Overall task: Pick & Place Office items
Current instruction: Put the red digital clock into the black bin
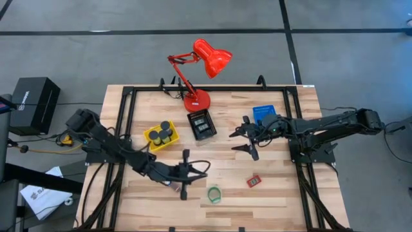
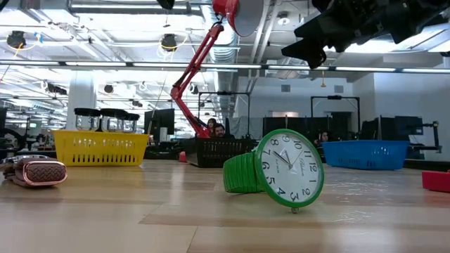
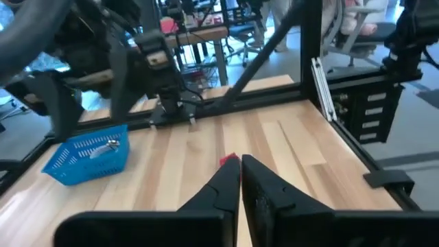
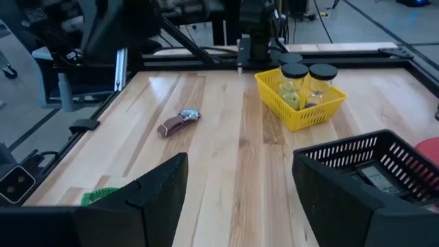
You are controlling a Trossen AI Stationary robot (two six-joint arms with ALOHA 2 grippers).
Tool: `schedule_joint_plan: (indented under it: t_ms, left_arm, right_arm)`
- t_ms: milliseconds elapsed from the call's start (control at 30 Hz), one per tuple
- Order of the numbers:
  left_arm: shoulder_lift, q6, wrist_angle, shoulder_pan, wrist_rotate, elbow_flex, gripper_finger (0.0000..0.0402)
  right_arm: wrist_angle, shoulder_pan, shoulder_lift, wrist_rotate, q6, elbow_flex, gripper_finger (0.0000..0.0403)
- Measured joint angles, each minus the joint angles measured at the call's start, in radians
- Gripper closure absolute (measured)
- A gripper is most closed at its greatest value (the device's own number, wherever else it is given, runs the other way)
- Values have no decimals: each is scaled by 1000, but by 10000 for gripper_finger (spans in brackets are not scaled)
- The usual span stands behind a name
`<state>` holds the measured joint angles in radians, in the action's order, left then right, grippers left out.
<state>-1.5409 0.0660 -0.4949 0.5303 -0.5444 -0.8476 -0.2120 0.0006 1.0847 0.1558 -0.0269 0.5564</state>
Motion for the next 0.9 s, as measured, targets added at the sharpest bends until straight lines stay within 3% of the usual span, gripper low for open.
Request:
schedule_joint_plan:
  t_ms: [467,700,900]
  left_arm:
    - [-50,4,2,-60,4,-2,300]
    - [-50,-146,107,-74,199,-3,263]
    - [-50,-179,207,-71,224,-3,254]
  right_arm:
    - [-17,-3,0,0,4,0,149]
    - [-27,-3,75,0,-100,1,149]
    - [-141,-15,210,0,-29,1,149]
